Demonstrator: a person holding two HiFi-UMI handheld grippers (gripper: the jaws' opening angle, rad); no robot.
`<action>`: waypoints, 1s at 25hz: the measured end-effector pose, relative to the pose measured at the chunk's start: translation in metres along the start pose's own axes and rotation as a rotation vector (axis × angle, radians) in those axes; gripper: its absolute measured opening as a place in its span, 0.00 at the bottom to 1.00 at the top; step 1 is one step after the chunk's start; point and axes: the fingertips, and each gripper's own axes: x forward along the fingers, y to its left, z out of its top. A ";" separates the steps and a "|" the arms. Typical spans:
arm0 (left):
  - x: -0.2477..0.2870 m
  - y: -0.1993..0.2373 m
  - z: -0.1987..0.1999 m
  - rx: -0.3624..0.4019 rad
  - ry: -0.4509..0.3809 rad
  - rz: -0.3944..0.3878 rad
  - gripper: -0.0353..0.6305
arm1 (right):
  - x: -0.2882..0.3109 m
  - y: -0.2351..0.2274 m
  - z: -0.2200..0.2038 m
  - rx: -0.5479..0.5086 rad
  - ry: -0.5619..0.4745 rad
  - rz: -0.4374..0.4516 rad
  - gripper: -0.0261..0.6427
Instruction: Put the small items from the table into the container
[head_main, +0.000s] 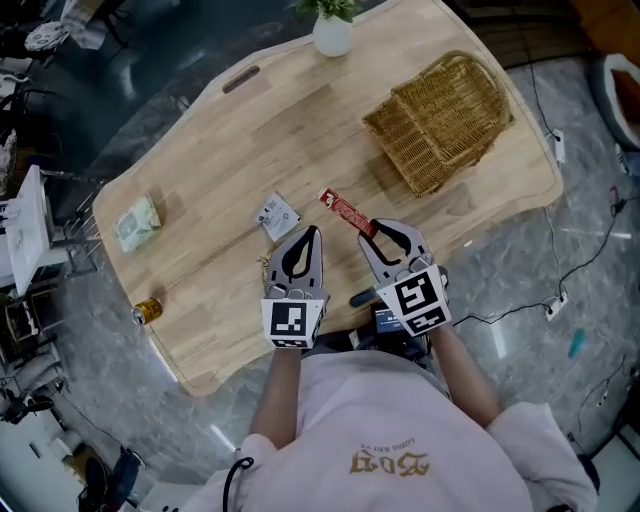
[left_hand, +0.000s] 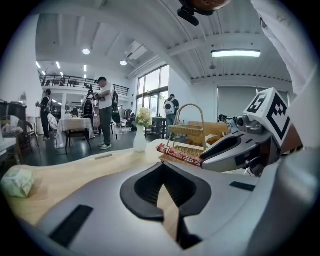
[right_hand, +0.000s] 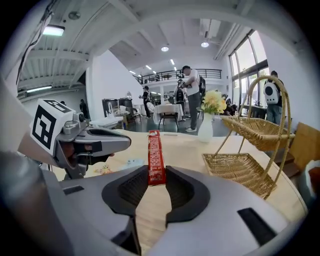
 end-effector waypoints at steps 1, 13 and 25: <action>-0.001 -0.002 0.007 0.015 -0.009 -0.003 0.06 | -0.005 -0.001 0.005 0.000 -0.012 -0.006 0.22; -0.003 -0.017 0.071 0.074 -0.121 0.004 0.06 | -0.043 -0.016 0.054 -0.027 -0.133 -0.052 0.22; 0.034 -0.047 0.112 0.127 -0.169 -0.101 0.06 | -0.068 -0.068 0.071 0.007 -0.154 -0.157 0.22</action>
